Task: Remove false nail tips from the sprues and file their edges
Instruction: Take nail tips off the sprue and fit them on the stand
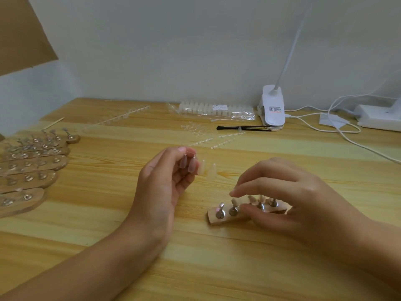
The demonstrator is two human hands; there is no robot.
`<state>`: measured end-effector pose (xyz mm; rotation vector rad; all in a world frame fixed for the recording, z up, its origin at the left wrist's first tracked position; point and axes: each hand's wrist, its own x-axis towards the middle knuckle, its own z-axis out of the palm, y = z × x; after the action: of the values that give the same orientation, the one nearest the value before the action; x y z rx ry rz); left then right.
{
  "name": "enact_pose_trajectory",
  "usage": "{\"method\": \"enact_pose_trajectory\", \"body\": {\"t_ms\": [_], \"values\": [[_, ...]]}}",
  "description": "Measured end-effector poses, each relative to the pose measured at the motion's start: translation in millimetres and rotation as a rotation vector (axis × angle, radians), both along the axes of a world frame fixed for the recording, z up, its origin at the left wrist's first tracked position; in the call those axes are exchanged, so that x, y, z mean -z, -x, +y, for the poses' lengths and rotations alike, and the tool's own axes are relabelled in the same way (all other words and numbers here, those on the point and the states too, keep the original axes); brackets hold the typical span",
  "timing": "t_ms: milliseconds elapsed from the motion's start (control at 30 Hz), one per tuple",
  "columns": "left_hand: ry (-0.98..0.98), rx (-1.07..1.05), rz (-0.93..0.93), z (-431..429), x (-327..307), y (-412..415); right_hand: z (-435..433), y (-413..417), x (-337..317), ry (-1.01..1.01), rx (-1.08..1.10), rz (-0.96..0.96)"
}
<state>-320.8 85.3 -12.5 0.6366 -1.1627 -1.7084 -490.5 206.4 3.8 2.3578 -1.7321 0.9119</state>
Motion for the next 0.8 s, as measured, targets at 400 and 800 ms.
{"method": "enact_pose_trajectory", "body": {"t_ms": [400, 800], "values": [[0.019, 0.045, -0.042, -1.6, 2.9, -1.1, -3.3, -3.8, 1.7, -0.029, 0.019, 0.048], [0.217, 0.129, -0.144, 5.5, 0.5, -1.7, -0.5, 11.4, -13.7, -0.046, 0.063, -0.467]]}}
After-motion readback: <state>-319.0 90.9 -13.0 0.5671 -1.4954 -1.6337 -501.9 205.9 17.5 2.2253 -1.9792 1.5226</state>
